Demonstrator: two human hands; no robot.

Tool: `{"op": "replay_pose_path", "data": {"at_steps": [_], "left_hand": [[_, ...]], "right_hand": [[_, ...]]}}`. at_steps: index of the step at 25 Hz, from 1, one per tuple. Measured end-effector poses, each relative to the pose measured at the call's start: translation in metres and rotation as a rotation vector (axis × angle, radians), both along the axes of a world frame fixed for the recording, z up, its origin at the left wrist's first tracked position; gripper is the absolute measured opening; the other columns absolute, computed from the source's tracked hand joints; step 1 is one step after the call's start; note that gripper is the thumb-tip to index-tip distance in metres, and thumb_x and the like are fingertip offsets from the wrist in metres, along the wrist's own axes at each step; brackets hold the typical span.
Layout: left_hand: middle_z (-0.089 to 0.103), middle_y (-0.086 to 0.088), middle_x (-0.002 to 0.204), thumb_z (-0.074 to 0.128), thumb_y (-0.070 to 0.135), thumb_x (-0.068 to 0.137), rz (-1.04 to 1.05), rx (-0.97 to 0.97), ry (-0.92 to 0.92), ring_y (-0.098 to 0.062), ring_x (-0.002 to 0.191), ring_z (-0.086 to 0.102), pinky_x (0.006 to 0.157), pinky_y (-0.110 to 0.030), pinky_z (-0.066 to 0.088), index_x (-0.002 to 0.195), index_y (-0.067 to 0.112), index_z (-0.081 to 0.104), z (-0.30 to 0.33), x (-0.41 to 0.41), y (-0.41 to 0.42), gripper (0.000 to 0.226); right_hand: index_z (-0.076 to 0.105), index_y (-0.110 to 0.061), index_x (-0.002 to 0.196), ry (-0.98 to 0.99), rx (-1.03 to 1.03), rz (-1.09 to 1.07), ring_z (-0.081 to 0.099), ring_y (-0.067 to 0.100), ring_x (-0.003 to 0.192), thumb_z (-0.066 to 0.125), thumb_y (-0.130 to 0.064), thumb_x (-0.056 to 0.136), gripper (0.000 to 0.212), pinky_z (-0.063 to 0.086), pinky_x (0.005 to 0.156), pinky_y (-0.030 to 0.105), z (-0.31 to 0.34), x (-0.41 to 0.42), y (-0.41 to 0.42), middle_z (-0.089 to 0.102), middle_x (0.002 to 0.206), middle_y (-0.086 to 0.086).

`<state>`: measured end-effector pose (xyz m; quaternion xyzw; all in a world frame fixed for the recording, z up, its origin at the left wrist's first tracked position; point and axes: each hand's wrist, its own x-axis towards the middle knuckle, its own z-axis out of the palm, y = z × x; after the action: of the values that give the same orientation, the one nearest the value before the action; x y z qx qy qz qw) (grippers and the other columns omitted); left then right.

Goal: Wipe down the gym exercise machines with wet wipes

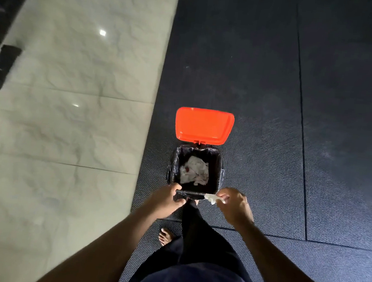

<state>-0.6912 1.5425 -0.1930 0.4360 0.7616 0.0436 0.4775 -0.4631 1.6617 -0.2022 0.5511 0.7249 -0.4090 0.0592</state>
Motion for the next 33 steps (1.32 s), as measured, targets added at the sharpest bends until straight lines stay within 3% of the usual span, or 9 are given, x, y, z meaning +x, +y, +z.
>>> {"op": "replay_pose_path", "data": {"at_steps": [7, 10, 15, 20, 24, 29, 33], "left_hand": [[0.065, -0.007, 0.135, 0.064, 0.045, 0.101, 0.052, -0.042, -0.015, -0.021, 0.111, 0.067, 0.095, -0.035, 0.054, 0.143, 0.021, 0.053, -0.086, -0.010, 0.041, 0.050], [0.063, -0.007, 0.139, 0.064, 0.044, 0.101, 0.061, -0.136, -0.039, -0.021, 0.113, 0.066, 0.098, -0.036, 0.053, 0.147, 0.020, 0.050, -0.134, -0.011, 0.046, 0.053], [0.062, -0.008, 0.142, 0.063, 0.045, 0.102, 0.045, -0.215, -0.051, -0.023, 0.119, 0.065, 0.099, -0.033, 0.049, 0.147, 0.018, 0.050, -0.160, -0.015, 0.045, 0.054], [0.062, -0.007, 0.142, 0.061, 0.047, 0.102, -0.027, -0.252, -0.021, -0.024, 0.124, 0.063, 0.103, -0.038, 0.050, 0.148, 0.020, 0.050, -0.148, -0.021, 0.050, 0.054], [0.062, -0.004, 0.141, 0.061, 0.049, 0.100, -0.055, -0.211, 0.026, -0.022, 0.120, 0.064, 0.101, -0.037, 0.051, 0.146, 0.023, 0.051, -0.131, -0.026, 0.059, 0.054], [0.061, -0.007, 0.143, 0.060, 0.045, 0.102, -0.094, -0.126, 0.062, -0.023, 0.121, 0.064, 0.097, -0.034, 0.051, 0.150, 0.020, 0.049, -0.082, -0.027, 0.058, 0.055], [0.064, -0.007, 0.138, 0.061, 0.045, 0.101, -0.100, -0.056, 0.109, -0.025, 0.119, 0.065, 0.097, -0.037, 0.053, 0.148, 0.020, 0.052, -0.027, -0.026, 0.027, 0.054]], "right_hand": [[0.072, -0.016, 0.101, -0.017, 0.007, -0.064, 0.066, 0.027, 0.095, 0.070, -0.023, 0.089, 0.015, 0.048, 0.069, 0.030, -0.117, -0.050, 0.048, 0.071, 0.104, 0.007], [0.071, -0.016, 0.102, -0.054, -0.034, -0.039, 0.065, 0.031, 0.097, 0.068, -0.024, 0.089, 0.016, 0.051, 0.074, 0.036, -0.181, -0.067, 0.058, 0.070, 0.107, 0.009], [0.058, -0.018, 0.128, -0.115, -0.118, 0.089, 0.058, 0.026, 0.110, 0.074, -0.024, 0.087, 0.045, 0.050, 0.082, 0.037, -0.217, -0.068, 0.069, 0.054, 0.128, 0.008], [0.061, -0.019, 0.125, -0.123, -0.185, 0.208, 0.058, 0.022, 0.111, 0.075, -0.026, 0.088, 0.040, 0.050, 0.083, 0.034, -0.200, -0.044, 0.071, 0.057, 0.126, 0.006], [0.061, -0.016, 0.129, -0.149, -0.200, 0.225, 0.059, 0.023, 0.115, 0.075, -0.030, 0.089, 0.044, 0.052, 0.092, 0.036, -0.172, -0.034, 0.075, 0.060, 0.130, 0.007], [0.053, -0.011, 0.142, -0.176, -0.168, 0.245, 0.056, 0.026, 0.127, 0.072, -0.035, 0.092, 0.059, 0.049, 0.102, 0.039, -0.114, -0.035, 0.069, 0.057, 0.141, 0.012], [0.052, -0.014, 0.144, -0.119, -0.132, 0.162, 0.058, 0.025, 0.126, 0.072, -0.036, 0.092, 0.060, 0.051, 0.101, 0.040, -0.049, -0.027, 0.029, 0.055, 0.144, 0.010]]}}
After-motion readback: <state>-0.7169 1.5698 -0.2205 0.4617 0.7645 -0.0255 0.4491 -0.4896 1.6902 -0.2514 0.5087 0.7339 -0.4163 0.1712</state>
